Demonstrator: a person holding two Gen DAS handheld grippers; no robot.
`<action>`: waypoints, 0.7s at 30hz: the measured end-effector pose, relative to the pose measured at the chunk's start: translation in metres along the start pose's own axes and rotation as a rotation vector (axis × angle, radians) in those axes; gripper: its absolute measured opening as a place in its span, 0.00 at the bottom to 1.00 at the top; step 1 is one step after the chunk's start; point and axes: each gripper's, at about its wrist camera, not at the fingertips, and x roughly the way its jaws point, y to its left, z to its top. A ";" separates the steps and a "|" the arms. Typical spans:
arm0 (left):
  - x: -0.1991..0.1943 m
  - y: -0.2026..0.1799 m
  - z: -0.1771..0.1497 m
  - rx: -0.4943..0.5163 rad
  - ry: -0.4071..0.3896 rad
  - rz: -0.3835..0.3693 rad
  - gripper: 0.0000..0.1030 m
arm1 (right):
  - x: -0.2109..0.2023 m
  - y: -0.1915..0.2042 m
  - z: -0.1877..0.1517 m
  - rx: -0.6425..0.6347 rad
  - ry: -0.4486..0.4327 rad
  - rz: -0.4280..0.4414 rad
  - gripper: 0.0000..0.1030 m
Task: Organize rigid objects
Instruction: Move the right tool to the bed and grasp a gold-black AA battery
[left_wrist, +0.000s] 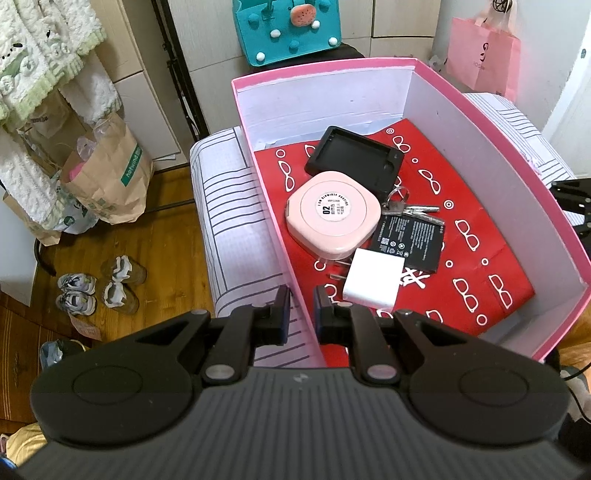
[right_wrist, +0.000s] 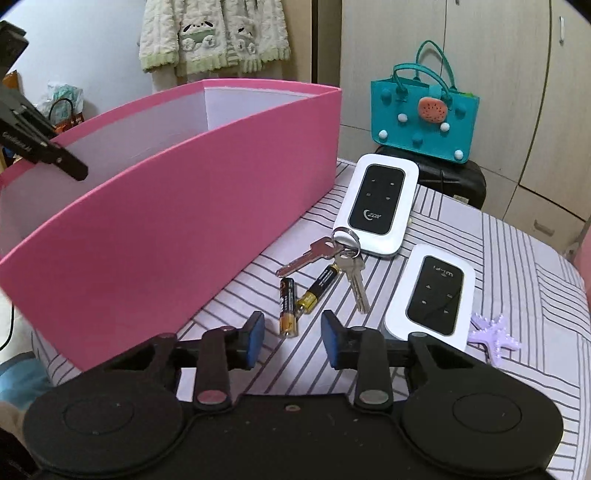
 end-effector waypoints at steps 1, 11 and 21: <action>0.000 0.000 0.000 0.001 0.002 0.002 0.12 | 0.002 0.001 -0.002 0.003 -0.002 0.003 0.30; 0.001 -0.003 0.000 0.001 0.005 0.010 0.12 | -0.004 0.016 0.003 -0.012 -0.021 -0.033 0.10; 0.000 -0.001 0.000 -0.006 -0.001 0.009 0.12 | -0.069 0.023 0.040 0.021 -0.222 0.024 0.11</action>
